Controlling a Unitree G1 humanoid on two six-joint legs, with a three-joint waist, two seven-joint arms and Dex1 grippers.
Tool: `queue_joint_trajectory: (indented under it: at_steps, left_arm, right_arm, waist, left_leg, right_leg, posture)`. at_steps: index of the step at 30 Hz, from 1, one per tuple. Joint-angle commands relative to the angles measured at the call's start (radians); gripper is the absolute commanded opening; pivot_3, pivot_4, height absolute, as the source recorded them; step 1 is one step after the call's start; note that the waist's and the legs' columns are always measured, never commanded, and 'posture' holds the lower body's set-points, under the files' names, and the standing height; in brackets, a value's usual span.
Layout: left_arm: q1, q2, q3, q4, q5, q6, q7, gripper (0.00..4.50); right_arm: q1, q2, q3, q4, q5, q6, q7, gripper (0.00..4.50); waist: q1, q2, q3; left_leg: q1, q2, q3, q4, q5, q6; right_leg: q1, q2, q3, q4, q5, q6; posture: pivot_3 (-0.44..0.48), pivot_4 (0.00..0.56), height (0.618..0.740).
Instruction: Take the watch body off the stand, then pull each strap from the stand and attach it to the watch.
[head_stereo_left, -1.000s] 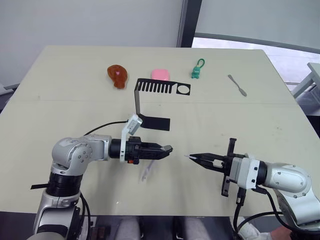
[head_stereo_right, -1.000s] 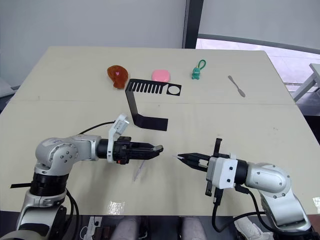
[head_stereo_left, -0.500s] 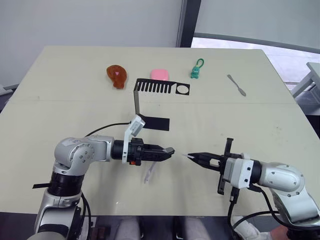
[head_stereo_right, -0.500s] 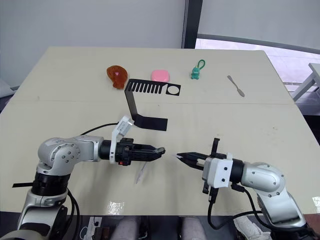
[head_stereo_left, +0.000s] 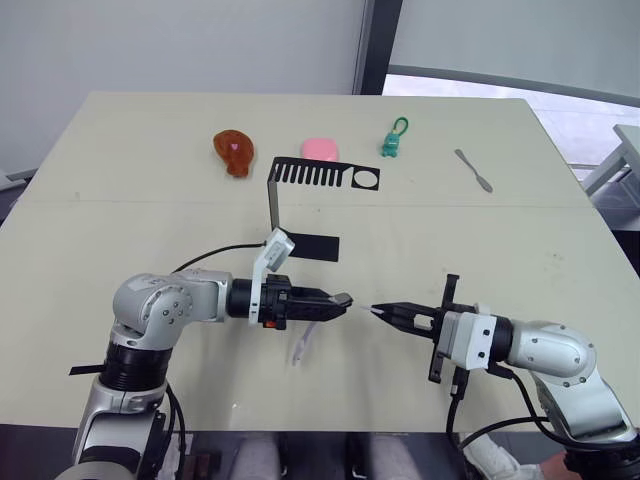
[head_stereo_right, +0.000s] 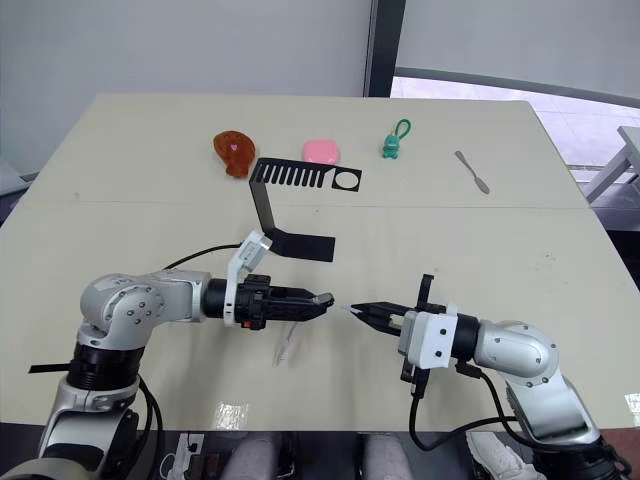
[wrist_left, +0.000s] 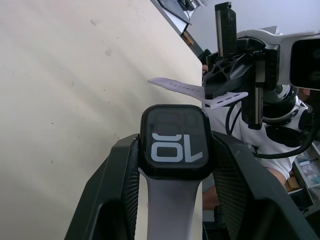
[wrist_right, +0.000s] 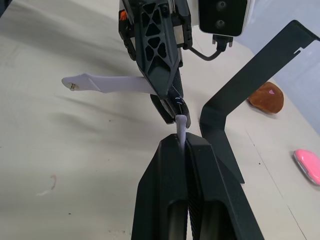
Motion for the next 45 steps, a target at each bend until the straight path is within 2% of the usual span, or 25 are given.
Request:
queue_joint_trajectory:
  at_steps: [1, 45]
  left_arm:
    - [-0.007, -0.006, -0.003, -0.029, -0.022, -0.008, 0.002, 1.60]
    - [-0.002, -0.024, -0.014, -0.034, -0.025, -0.009, 0.022, 1.60]
  right_arm:
    - [-0.004, 0.006, -0.003, -0.017, 0.001, -0.029, -0.022, 0.00]
    - [-0.046, 0.018, 0.039, 0.051, -0.017, -0.076, -0.019, 0.00]
  waist:
    - [0.000, 0.000, 0.000]
    - [0.000, 0.000, 0.000]
  left_leg:
    - [0.000, 0.000, 0.000, 0.000, 0.000, 0.000]
    - [0.000, 0.000, 0.000, 0.000, 0.000, 0.000]
  right_leg:
    - [0.000, 0.000, 0.000, 0.000, 0.000, 0.000]
    - [0.000, 0.000, 0.000, 0.000, 0.000, 0.000]
  posture:
    - [0.000, 0.150, 0.740]
    - [0.000, 0.150, 0.740]
